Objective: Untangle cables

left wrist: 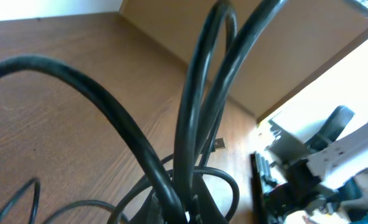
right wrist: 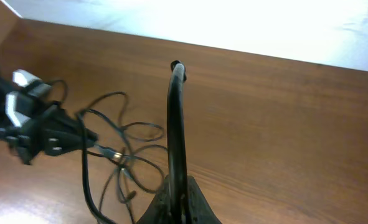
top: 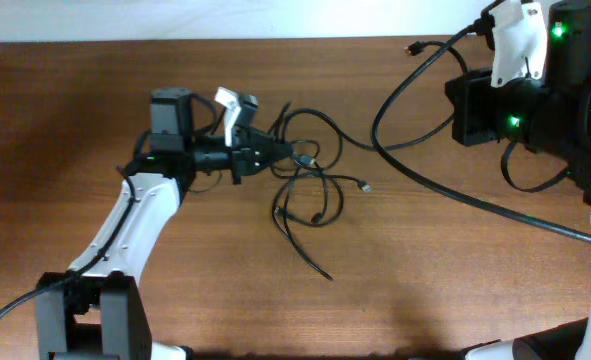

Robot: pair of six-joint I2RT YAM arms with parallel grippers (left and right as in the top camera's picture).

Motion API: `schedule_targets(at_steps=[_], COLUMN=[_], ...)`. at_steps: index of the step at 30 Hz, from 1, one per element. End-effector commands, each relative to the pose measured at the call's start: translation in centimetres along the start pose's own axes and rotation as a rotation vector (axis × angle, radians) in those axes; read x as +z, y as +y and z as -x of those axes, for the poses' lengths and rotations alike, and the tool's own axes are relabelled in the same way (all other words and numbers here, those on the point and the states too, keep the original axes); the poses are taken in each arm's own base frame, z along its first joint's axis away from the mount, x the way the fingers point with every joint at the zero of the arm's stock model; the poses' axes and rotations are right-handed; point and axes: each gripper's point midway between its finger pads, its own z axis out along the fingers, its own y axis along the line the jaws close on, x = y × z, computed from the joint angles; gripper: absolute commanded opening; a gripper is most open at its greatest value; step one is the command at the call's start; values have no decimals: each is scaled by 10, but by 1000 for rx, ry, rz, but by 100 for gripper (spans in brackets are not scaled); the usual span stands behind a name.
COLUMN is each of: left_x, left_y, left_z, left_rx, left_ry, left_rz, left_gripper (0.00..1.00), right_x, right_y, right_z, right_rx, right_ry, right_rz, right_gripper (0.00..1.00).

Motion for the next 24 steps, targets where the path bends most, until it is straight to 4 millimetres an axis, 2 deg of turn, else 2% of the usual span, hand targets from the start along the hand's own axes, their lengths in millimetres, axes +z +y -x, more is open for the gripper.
schedule_targets(at_steps=[1, 3, 5, 10, 15, 17, 21, 22, 24], left_x=[-26, -39, -51, -63, -72, -72, -71, -71, -70], left_y=[-9, -4, -4, -5, 7, 12, 11, 11, 10], left_z=[11, 13, 16, 19, 19, 18, 17, 16, 16], left_rx=[-31, -40, -44, -44, -50, -57, -74, -77, -82], left_ry=[-62, -82, -106, -130, -141, -138, -136, -136, -133], left_rz=[-93, -71, -81, -100, -31, -6, -8, -8, -13], left_gripper=[7, 8, 13, 16, 4, 4, 12, 15, 28], right_x=[-5, -3, -2, -2, -2, -2, -2, -2, -2], right_y=[-17, -18, -18, -19, -19, -20, -18, -13, 7], right_z=[0, -1, -1, -1, -2, -2, 2, 3, 9], right_rx=[5, 5, 5, 5, 5, 5, 1, 2, -3], right_ry=[-8, -1, 2, 2, 6, 5, -8, -12, -34], right_rz=[-98, -102, -102, -110, -109, -113, -106, -76, 42], right_gripper=[4, 4, 4, 4, 4, 4, 4, 4, 4])
